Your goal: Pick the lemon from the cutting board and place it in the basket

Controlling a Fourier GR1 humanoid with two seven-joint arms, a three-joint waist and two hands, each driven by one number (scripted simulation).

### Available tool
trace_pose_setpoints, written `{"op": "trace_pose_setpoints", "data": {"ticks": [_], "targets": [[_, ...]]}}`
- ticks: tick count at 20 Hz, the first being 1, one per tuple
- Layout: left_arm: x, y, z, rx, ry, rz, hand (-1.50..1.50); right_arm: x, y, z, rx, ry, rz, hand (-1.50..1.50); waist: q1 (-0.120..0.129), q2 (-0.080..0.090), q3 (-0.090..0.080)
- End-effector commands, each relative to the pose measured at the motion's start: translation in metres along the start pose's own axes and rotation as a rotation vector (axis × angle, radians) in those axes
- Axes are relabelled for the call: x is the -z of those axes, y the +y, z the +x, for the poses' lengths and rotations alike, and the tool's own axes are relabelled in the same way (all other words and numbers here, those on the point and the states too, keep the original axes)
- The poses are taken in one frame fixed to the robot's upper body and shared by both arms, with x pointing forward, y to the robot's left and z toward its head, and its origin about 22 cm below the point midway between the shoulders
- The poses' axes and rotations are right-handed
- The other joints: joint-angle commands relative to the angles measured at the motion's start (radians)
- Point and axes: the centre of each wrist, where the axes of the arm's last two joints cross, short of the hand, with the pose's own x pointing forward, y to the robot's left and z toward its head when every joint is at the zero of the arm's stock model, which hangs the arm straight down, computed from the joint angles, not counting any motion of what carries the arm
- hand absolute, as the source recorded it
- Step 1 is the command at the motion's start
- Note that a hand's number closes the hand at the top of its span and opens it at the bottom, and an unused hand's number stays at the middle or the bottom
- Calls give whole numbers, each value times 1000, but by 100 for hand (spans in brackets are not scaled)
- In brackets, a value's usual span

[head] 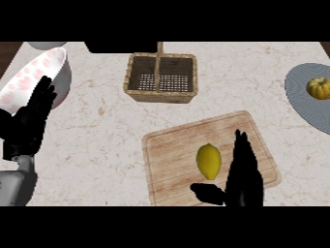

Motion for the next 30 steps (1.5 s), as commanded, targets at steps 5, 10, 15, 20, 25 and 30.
{"op": "trace_pose_setpoints", "data": {"ticks": [5,10,15,20,25,30], "targets": [[1,9,-8,-25,-1,6,0,3,6,1,-12,96,-4,-150,-1,0,0],[1,-8,17,-2,-6,11,0,6,14,-16,-9,89,8,-150,-2,-1,0],[-3,9,-6,-9,-4,4,0,11,18,-11,-27,99,16,-150,0,-1,0],[8,17,7,-7,-6,8,0,32,28,-6,-27,92,56,-150,0,0,0],[-3,7,0,-2,4,9,0,28,42,-32,-80,53,189,150,3,0,0],[6,6,-9,-11,-7,14,0,22,53,-28,-68,9,204,150,-2,1,0]]}}
